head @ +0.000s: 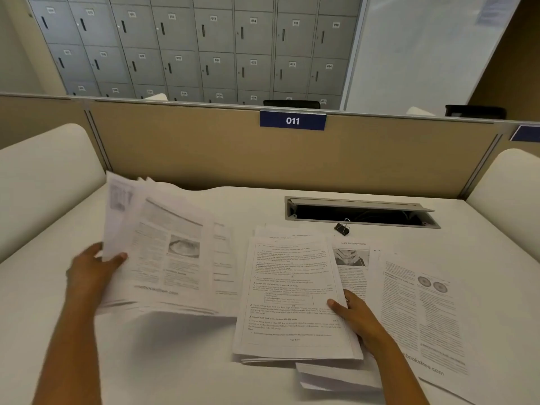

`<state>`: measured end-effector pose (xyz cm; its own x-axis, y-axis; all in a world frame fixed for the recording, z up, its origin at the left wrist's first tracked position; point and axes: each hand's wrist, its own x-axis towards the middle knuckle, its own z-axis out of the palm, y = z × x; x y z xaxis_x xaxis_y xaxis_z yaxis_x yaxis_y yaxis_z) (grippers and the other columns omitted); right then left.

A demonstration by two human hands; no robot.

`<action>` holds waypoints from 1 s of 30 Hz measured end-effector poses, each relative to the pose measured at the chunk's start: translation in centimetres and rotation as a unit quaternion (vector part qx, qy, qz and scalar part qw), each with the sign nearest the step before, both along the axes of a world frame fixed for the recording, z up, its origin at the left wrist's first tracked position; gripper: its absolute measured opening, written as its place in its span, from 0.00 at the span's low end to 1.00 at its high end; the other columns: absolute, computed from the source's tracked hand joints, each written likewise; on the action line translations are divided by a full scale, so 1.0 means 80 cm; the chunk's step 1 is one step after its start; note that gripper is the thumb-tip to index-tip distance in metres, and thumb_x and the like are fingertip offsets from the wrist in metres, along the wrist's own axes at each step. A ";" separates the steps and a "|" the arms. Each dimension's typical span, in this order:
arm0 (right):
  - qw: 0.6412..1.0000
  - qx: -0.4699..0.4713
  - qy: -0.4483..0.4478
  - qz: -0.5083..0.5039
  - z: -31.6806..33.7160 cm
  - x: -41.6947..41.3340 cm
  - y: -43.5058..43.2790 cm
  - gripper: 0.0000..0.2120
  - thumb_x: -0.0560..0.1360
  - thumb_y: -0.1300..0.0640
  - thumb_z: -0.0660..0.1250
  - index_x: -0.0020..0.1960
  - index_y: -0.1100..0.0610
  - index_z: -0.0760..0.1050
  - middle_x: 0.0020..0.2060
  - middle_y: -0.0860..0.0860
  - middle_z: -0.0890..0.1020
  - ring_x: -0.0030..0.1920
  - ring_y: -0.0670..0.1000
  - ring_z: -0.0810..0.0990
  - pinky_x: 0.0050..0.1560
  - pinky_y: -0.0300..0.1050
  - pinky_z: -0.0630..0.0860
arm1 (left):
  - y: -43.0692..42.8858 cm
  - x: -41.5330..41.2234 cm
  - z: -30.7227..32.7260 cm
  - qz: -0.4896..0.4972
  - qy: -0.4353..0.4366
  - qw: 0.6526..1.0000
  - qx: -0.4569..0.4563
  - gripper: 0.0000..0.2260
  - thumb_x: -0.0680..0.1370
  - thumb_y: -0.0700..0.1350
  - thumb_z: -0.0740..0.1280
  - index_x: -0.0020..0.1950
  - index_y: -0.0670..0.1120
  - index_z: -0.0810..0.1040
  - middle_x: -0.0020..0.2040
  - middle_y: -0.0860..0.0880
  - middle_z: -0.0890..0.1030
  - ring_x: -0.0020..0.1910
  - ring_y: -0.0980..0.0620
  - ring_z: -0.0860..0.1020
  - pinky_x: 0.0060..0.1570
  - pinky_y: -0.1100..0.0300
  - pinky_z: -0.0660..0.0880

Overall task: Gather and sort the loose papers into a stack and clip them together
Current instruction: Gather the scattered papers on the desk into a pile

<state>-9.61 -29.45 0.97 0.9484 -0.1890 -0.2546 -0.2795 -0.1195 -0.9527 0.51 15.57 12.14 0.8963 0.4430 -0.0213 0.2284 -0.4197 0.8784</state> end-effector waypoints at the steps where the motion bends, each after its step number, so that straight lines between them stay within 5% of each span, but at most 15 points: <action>1: 1.000 -0.001 0.001 -0.001 0.000 0.000 0.000 0.18 0.74 0.54 0.68 0.62 0.53 0.72 0.56 0.49 0.81 0.53 0.50 0.82 0.50 0.44 0.81 | 0.016 0.005 0.008 0.001 -0.018 1.000 -0.008 0.24 0.69 0.48 0.73 0.64 0.45 0.73 0.59 0.36 0.78 0.55 0.37 0.78 0.59 0.42 0.72; 5: 1.000 -0.002 0.001 -0.002 0.001 0.000 0.002 0.16 0.74 0.55 0.67 0.62 0.53 0.72 0.55 0.48 0.81 0.52 0.49 0.82 0.47 0.41 0.80 | 0.043 0.019 0.027 -0.011 -0.057 0.996 -0.068 0.24 0.67 0.52 0.73 0.62 0.51 0.73 0.55 0.44 0.80 0.50 0.42 0.80 0.57 0.42 0.74; 13: 0.999 0.005 0.034 -0.020 0.016 -0.004 0.009 0.15 0.78 0.47 0.59 0.60 0.51 0.74 0.52 0.50 0.83 0.51 0.50 0.83 0.48 0.46 0.81 | -0.091 0.008 0.026 -0.127 -0.017 0.962 -0.242 0.17 0.74 0.37 0.68 0.62 0.37 0.73 0.55 0.39 0.78 0.49 0.42 0.77 0.54 0.49 0.73; 16: 0.995 0.052 0.067 -0.044 0.032 -0.006 0.012 0.22 0.78 0.38 0.46 0.55 0.47 0.75 0.48 0.49 0.82 0.47 0.49 0.81 0.47 0.45 0.78 | -0.132 0.008 -0.013 -0.170 0.032 0.963 -0.206 0.17 0.73 0.37 0.69 0.61 0.37 0.73 0.55 0.38 0.79 0.47 0.43 0.78 0.51 0.51 0.74; 18: 0.993 0.056 0.082 -0.067 0.034 -0.002 0.008 0.28 0.76 0.34 0.42 0.59 0.47 0.74 0.52 0.51 0.81 0.50 0.51 0.79 0.54 0.49 0.76 | -0.153 0.002 -0.042 -0.200 0.071 0.957 -0.196 0.19 0.72 0.37 0.70 0.62 0.38 0.73 0.55 0.37 0.79 0.49 0.41 0.79 0.52 0.47 0.76; 23: 0.994 0.056 0.070 -0.063 0.023 0.004 0.009 0.28 0.76 0.35 0.51 0.69 0.48 0.66 0.64 0.48 0.75 0.64 0.54 0.74 0.67 0.57 0.69 | -0.184 -0.009 -0.099 -0.289 0.150 0.938 -0.121 0.24 0.71 0.46 0.72 0.64 0.42 0.72 0.60 0.40 0.79 0.53 0.41 0.80 0.56 0.42 0.75; 27: 0.997 -0.023 0.047 -0.062 0.024 0.007 0.023 0.27 0.77 0.45 0.58 0.73 0.53 0.57 0.69 0.52 0.70 0.65 0.54 0.72 0.67 0.55 0.69 | -0.210 -0.017 -0.099 -0.232 0.136 0.960 -0.078 0.44 0.73 0.44 0.70 0.76 0.41 0.42 0.72 0.39 0.64 0.70 0.40 0.66 0.69 0.47 0.63; 30: 0.988 -0.142 0.049 -0.041 0.028 0.013 0.035 0.28 0.79 0.48 0.57 0.74 0.55 0.51 0.69 0.55 0.69 0.65 0.57 0.73 0.66 0.55 0.70 | -0.221 -0.023 -0.092 -0.240 0.138 0.961 -0.013 0.36 0.78 0.43 0.63 0.75 0.40 0.41 0.75 0.38 0.55 0.74 0.41 0.58 0.71 0.51 0.57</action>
